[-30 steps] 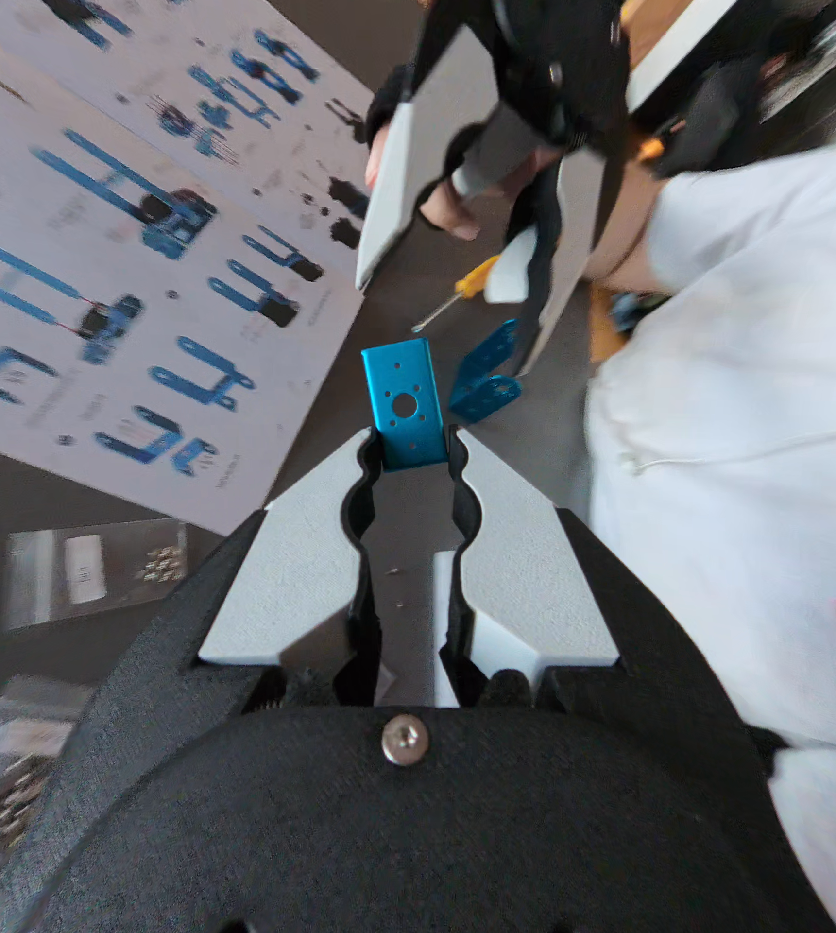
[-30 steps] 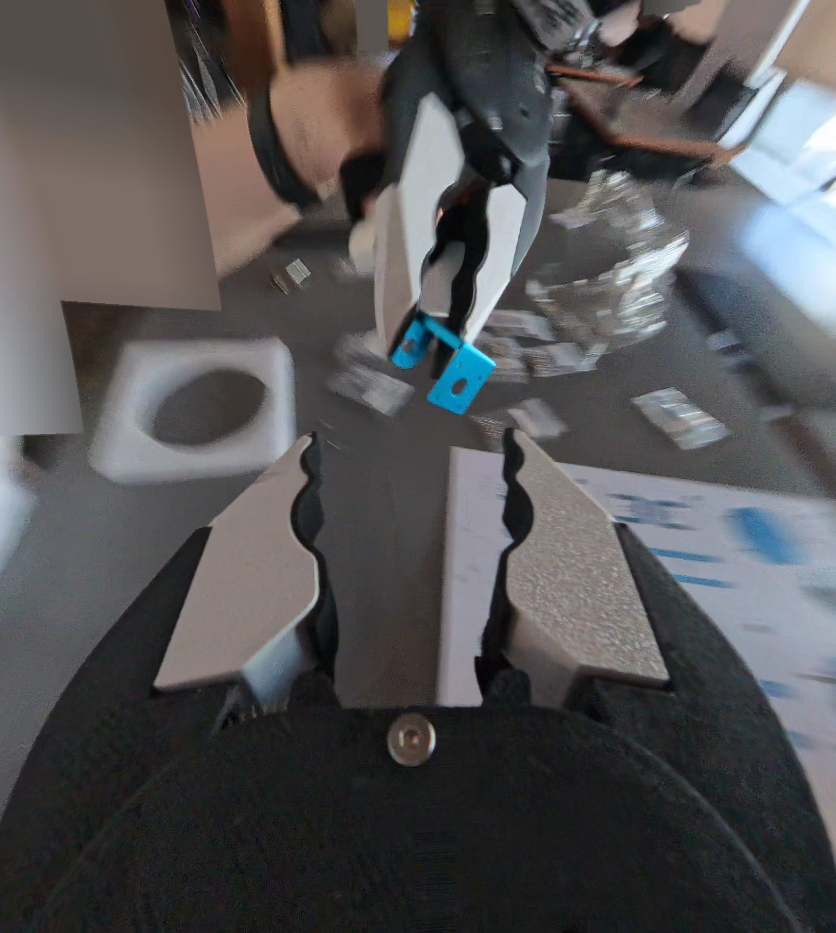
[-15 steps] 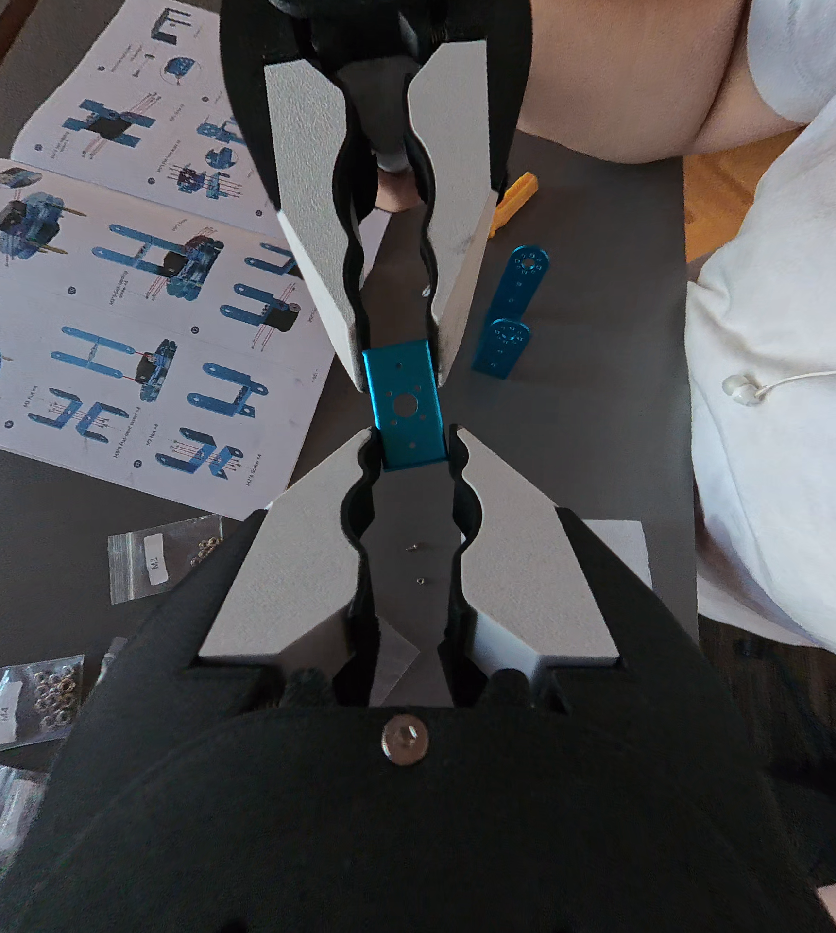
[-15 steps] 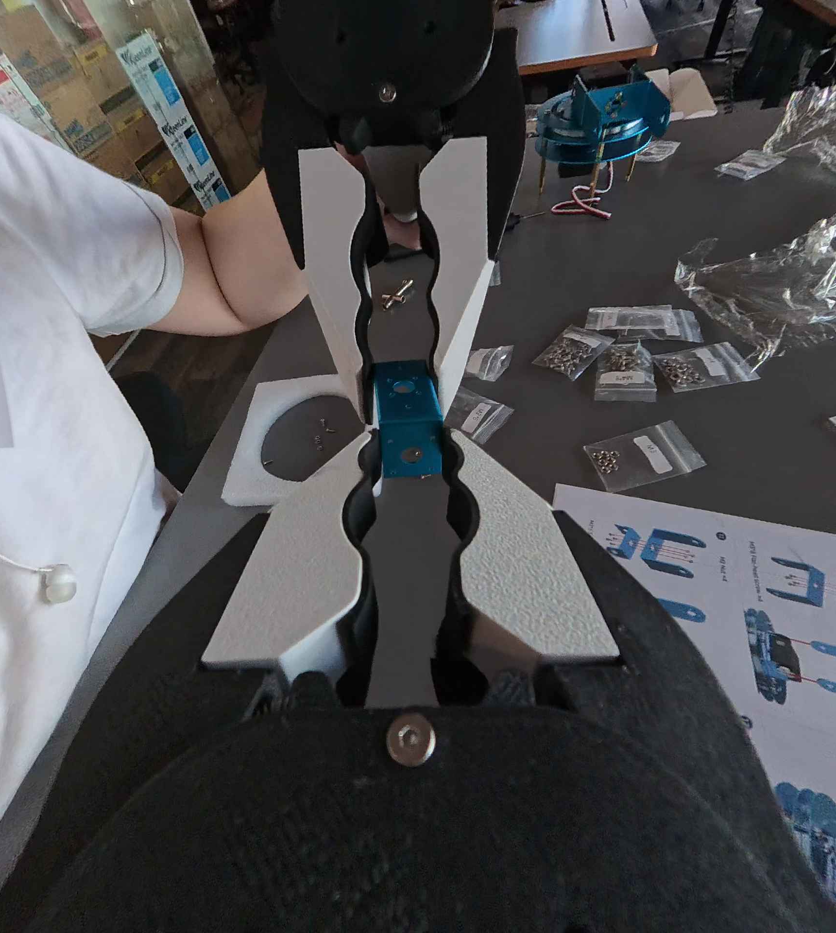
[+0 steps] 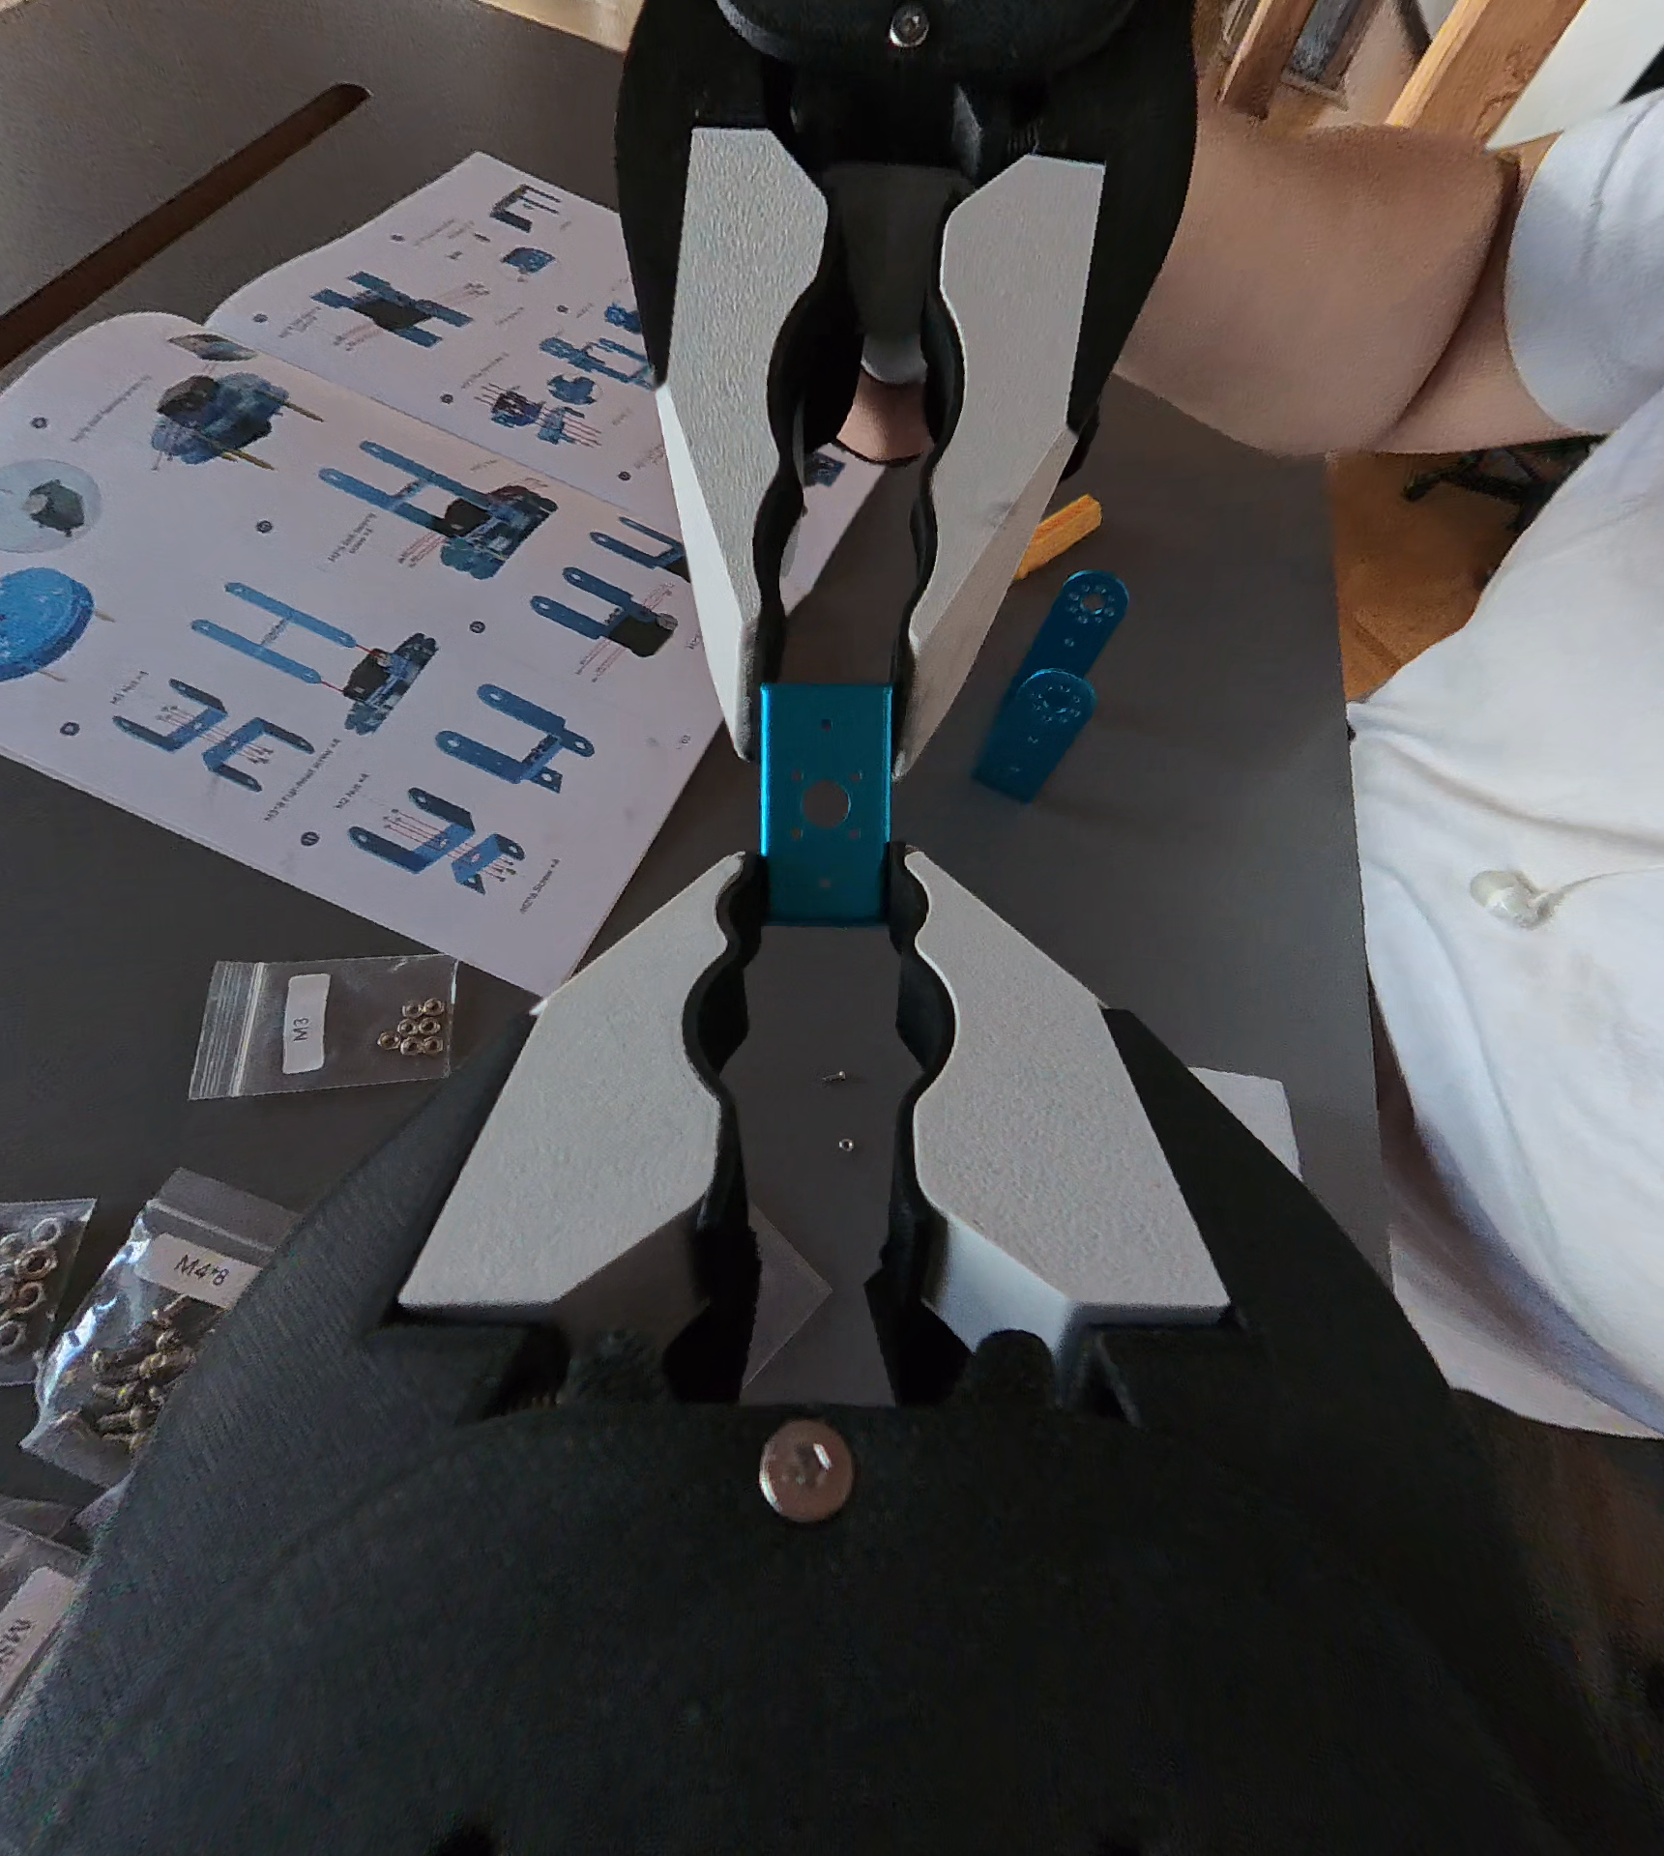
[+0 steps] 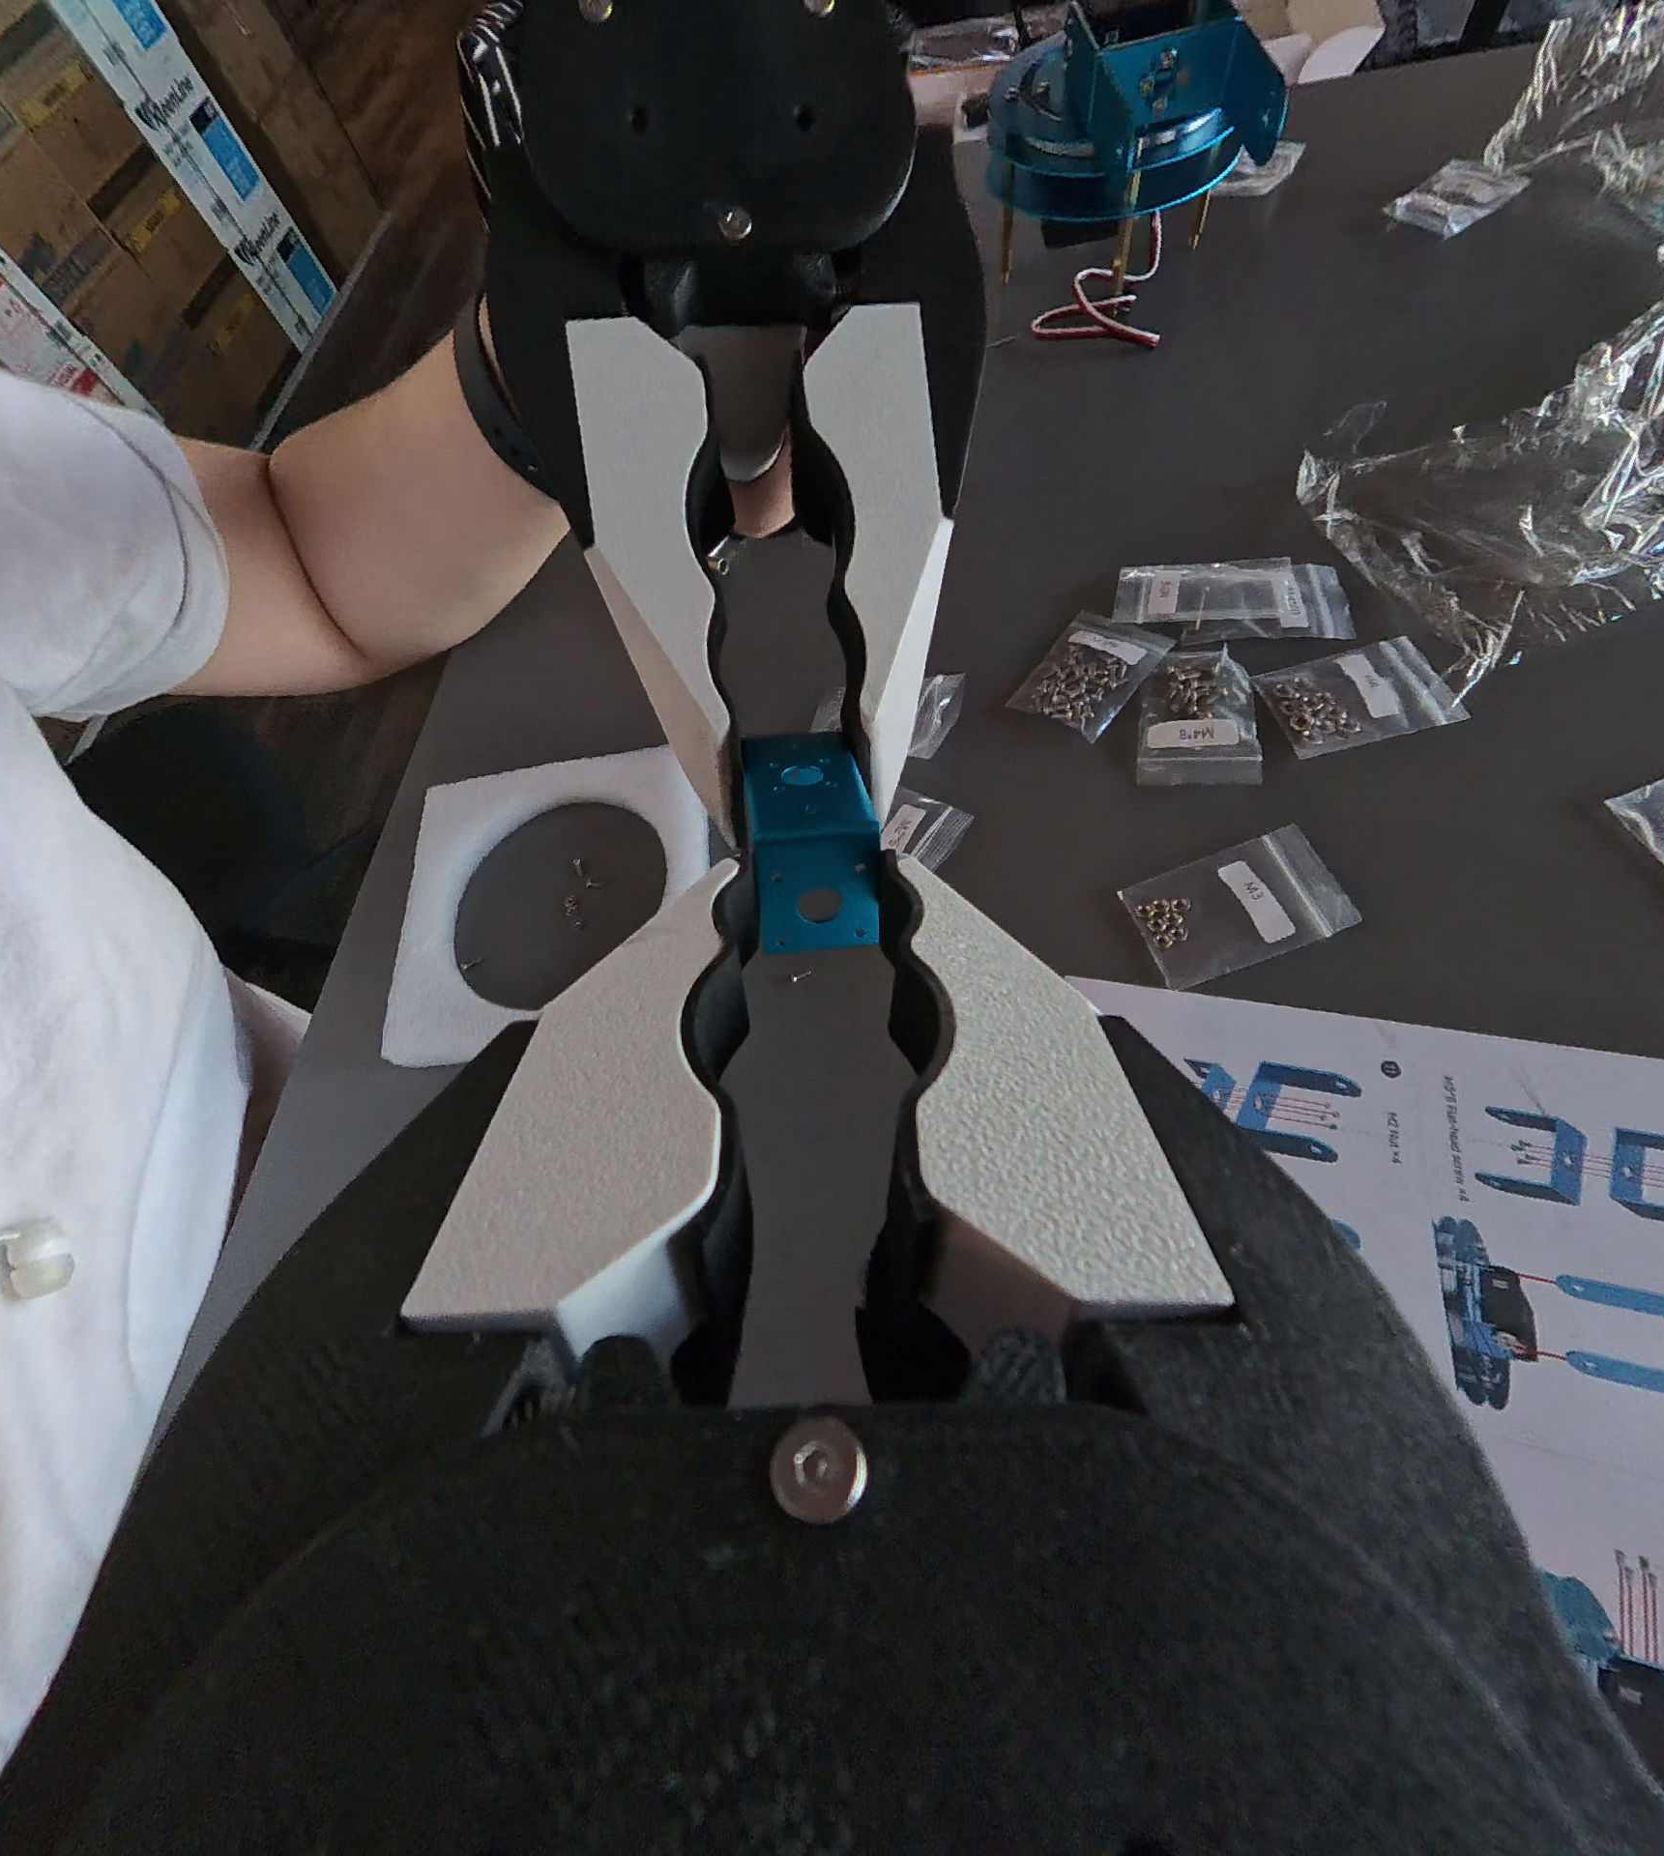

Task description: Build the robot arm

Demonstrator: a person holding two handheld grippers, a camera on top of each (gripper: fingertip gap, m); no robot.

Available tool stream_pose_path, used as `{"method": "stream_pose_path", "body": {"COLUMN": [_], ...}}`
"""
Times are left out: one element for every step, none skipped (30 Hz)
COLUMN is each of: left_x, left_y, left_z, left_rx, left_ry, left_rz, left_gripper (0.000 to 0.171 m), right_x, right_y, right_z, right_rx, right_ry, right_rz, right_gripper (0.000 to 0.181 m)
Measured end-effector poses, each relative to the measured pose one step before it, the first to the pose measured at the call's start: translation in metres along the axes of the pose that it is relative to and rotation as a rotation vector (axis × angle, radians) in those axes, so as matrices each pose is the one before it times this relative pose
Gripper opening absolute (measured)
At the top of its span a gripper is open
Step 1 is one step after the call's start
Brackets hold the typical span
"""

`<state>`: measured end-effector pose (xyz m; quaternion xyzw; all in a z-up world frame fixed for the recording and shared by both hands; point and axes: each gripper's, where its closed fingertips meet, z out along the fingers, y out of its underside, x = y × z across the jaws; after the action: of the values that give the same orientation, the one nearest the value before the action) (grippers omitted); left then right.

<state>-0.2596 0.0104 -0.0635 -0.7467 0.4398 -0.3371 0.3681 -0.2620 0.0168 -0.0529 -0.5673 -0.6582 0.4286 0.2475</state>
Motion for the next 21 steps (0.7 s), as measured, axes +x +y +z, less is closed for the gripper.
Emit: {"method": "stream_pose_path", "body": {"left_x": [-0.00232,-0.00118,-0.00154,-0.00273,-0.00346,-0.00477,-0.0048,-0.00426,-0.00319,-0.0024,-0.00339,-0.00353,-0.00256,-0.00062,0.00129,0.0014,0.00044,0.0002,0.00074,0.00151,0.00088], "left_y": [0.00009,-0.00121,-0.0027,-0.00419,-0.00636,-0.00701,-0.00476,-0.00335,-0.00382,-0.00354,-0.00254,-0.00011,0.00113,0.00006,-0.00068,-0.00035,0.00013,-0.00006,-0.0004,-0.00059,-0.00093], "left_z": [-0.00129,-0.00229,-0.00363,-0.00508,-0.00642,-0.0076,-0.00779,-0.00744,-0.00649,-0.00528,-0.00399,-0.00269,-0.0015,-0.00079,-0.00044,-0.00007,-0.00008,-0.0002,-0.00027,-0.00031,-0.00049], "left_rx": [0.02397,0.03126,0.03743,0.04194,0.053,0.05728,0.0428,0.03129,0.03256,0.02952,0.02324,0.00727,-0.00278,0.00357,0.0068,0.00142,-0.00259,-0.0011,0.00022,0.00177,0.00418], "left_ry": [0.0003,0.0129,0.0199,0.0207,0.021,0.0129,0.0076,0.0028,0.0021,0.005,-0.0019,-0.0057,-0.003,0.0041,0.0122,0.0091,-0.0004,-0.0049,-0.001,0.0044,0.0025], "left_rz": [-0.0094,-0.0156,-0.0264,-0.0418,-0.048,-0.0429,-0.0285,-0.0149,-0.0086,-0.0077,-0.0087,-0.0085,-0.0071,-0.0058,-0.0052,-0.0033,0.0023,0.0058,0.0044,0.0014,-0.0005], "left_gripper": [0.023,0.024,0.024,0.024,0.023,0.023,0.023,0.023,0.023,0.023,0.023,0.023,0.023,0.023,0.024,0.023,0.023,0.023,0.023,0.023,0.023], "right_x": [0.0023,0.00173,0.00079,0.00284,0.00772,0.00425,-0.002,-0.00561,-0.0053,-0.00595,-0.00679,-0.00554,-0.00262,-0.00659,-0.00792,-0.0025,0.00125,0.00144,0.00081,-0.00065,0.00104], "right_y": [-0.0026,-0.00368,-0.00433,-0.00309,-0.00002,0.00442,0.00559,0.00646,0.00871,0.01278,0.01346,0.01196,0.00577,-0.00019,-0.00192,-0.00318,-0.00206,0.00018,0.00201,0.00258,0.00177], "right_z": [0.00099,0.00063,-0.00004,-0.00079,-0.00186,-0.00318,-0.00283,-0.00014,0.00462,0.00996,0.0143,0.01545,0.01385,0.01073,0.00738,0.00456,0.00294,0.00264,0.00286,0.00294,0.00268], "right_rx": [-0.0041,0.0017,0.0086,0.0049,-0.0082,-0.0292,-0.0277,-0.0168,-0.0298,-0.0659,-0.0846,-0.0907,-0.0598,-0.0181,-0.0011,0.0105,0.0049,-0.0089,-0.0192,-0.0224,-0.0164], "right_ry": [0.005,0.0014,-0.0045,0.0079,0.038,0.0236,0.0066,0.008,0.0193,0.0117,0.0017,-0.0002,0.0126,-0.0154,-0.0305,-0.0054,0.0029,-0.0062,-0.0137,-0.0255,-0.0113], "right_rz": [0.0059,-0.0013,-0.0057,0.0028,0.0327,0.0488,0.0272,-0.0187,-0.0386,-0.0491,-0.0579,-0.0683,-0.084,-0.1056,-0.1096,-0.0747,-0.0352,-0.0155,-0.0024,0.0088,0.0075], "right_gripper": [0.022,0.022,0.022,0.028,0.048,0.048,0.04,0.027,0.014,0.008,0.009,0.006,0.001,0.001,0.001,0.001,0.001,0.002,0.005,0.009,0.01]}}
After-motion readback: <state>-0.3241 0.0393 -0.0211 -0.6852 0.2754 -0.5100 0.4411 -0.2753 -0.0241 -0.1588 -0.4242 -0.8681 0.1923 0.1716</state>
